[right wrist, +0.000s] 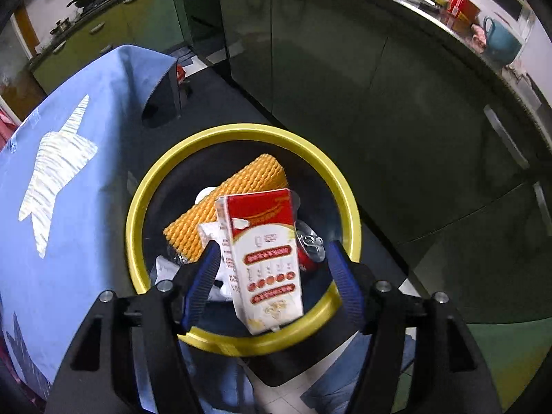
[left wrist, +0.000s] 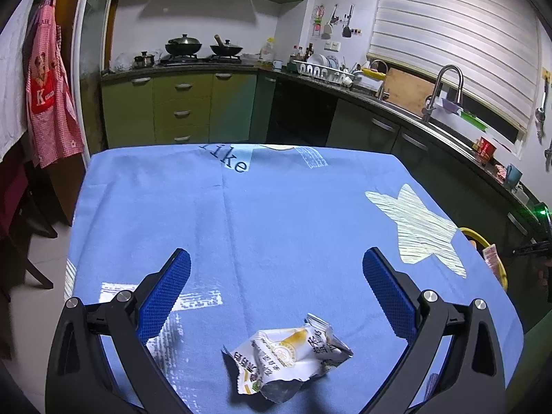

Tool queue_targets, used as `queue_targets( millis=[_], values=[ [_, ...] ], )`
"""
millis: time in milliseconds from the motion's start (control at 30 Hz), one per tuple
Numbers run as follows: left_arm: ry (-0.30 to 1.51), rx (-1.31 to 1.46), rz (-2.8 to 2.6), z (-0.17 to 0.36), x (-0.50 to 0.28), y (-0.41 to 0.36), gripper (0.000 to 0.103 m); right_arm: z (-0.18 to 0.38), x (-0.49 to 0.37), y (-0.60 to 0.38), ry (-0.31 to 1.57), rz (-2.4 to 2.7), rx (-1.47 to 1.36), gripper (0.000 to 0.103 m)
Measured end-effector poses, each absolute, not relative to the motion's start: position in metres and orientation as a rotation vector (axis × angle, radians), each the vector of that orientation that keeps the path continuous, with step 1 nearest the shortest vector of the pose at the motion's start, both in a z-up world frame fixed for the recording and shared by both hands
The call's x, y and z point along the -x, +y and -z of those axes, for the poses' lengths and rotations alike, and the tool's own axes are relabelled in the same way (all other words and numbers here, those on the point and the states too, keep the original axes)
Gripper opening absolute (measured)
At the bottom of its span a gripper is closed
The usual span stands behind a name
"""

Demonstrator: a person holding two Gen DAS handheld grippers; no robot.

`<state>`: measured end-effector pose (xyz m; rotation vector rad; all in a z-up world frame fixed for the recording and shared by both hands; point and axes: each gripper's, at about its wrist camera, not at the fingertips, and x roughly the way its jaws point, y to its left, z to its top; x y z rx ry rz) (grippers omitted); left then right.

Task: Collect trash
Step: 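Carry the milk carton into the bin and open the right tool, then grasp the silver snack wrapper with the left tool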

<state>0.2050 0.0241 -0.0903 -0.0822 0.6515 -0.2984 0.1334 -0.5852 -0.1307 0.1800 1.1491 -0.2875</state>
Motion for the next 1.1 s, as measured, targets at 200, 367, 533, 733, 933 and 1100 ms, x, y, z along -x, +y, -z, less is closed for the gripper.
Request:
queue_targets(
  millis=[200, 367, 533, 733, 933, 1100],
  values=[
    [0.686, 0.085, 0.323, 0.082, -0.201, 0.022, 0.098, 0.107, -0.112, -0.558, 1.085, 0.212, -0.169, 0.062],
    [0.747, 0.003, 0.296, 0.077, -0.199, 0.016, 0.098, 0.097, -0.108, -0.522, 1.022, 0.149, -0.144, 0.062],
    [0.872, -0.033, 0.259, 0.092, -0.207, 0.007, 0.098, 0.097, -0.094, -0.496, 0.987, 0.075, -0.161, 0.065],
    [0.974, -0.056, 0.253, 0.113, -0.216, -0.006, 0.098, 0.110, -0.096, -0.471, 1.005, 0.007, -0.153, 0.065],
    [0.969, -0.371, 0.589, 0.094, -0.213, -0.031, 0.098, 0.119, -0.102, -0.470, 1.016, -0.018, -0.153, 0.066],
    [1.077, -0.588, 0.790, 0.098, -0.224, -0.036, 0.098, 0.129, -0.100, -0.467, 1.038, -0.019, -0.157, 0.067]
  ],
)
